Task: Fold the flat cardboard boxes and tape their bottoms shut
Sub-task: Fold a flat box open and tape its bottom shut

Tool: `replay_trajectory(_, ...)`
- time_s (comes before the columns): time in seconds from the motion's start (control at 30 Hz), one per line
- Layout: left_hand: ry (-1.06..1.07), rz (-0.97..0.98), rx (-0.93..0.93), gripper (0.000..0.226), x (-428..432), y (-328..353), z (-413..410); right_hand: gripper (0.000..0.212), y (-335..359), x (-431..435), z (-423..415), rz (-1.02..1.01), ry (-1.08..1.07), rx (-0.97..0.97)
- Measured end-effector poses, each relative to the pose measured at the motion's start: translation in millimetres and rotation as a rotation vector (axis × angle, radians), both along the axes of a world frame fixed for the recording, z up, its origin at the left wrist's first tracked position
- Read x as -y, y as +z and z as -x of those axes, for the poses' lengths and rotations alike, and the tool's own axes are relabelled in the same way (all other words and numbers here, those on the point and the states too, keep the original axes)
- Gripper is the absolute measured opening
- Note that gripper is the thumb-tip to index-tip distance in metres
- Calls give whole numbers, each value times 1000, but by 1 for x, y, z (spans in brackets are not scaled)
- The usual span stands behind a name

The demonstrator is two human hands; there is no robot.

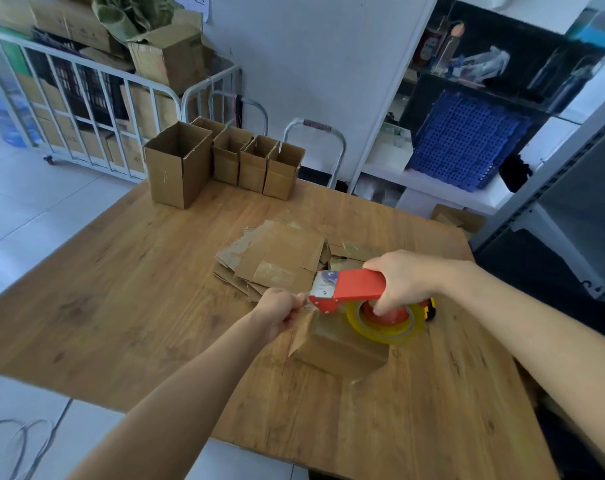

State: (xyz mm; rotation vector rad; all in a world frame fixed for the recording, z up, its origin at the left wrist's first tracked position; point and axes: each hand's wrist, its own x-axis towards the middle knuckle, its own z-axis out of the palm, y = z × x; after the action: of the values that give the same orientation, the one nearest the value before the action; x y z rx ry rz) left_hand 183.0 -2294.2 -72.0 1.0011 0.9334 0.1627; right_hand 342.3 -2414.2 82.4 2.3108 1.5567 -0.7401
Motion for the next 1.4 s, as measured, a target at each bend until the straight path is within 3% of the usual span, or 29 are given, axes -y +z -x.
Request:
replay_trajectory(0.17, 11, 6, -12, 29, -1, -7, -5, 39, -4, -4, 3, -12, -19, -18)
replay_trajectory(0.53, 9, 134, -17, 25, 7, -29, -4, 48, -11, -19, 13, 20, 79, 73)
replay_trajectory(0.83, -89, -166, -61, 21, 13, -38, -7, 58, -15, -20, 18, 28, 119, 124)
replay_trajectory(0.9, -98, -153, -142, 43, 18, -50, 0, 59, -16, -20, 19, 33, 125, 135)
replay_trajectory(0.97, -111, -128, -221, 87, 28, -65, 12, 60, -17, -20, 20, 40, 151, 144)
replay_trajectory(1.0, -107, -172, -214, 86, 32, -67, 18, 61, -18, -20, 21, 41, 169, 153)
replay_trajectory(1.1, -88, -409, -31, 49, 29, -59, 29, 62, -20, -26, 26, 48, 201, 206)
replay_trajectory(1.2, -395, -367, 226, 70, 22, -34, 39, 59, -22, -30, 27, 53, 199, 216)
replay_trajectory(1.27, -623, -416, 291, 87, 24, -27, 39, 57, -22, -29, 27, 38, 188, 208)
replay_trajectory(1.4, -617, -587, 220, 104, 23, -32, 27, 58, -23, -26, 26, 16, 172, 202)
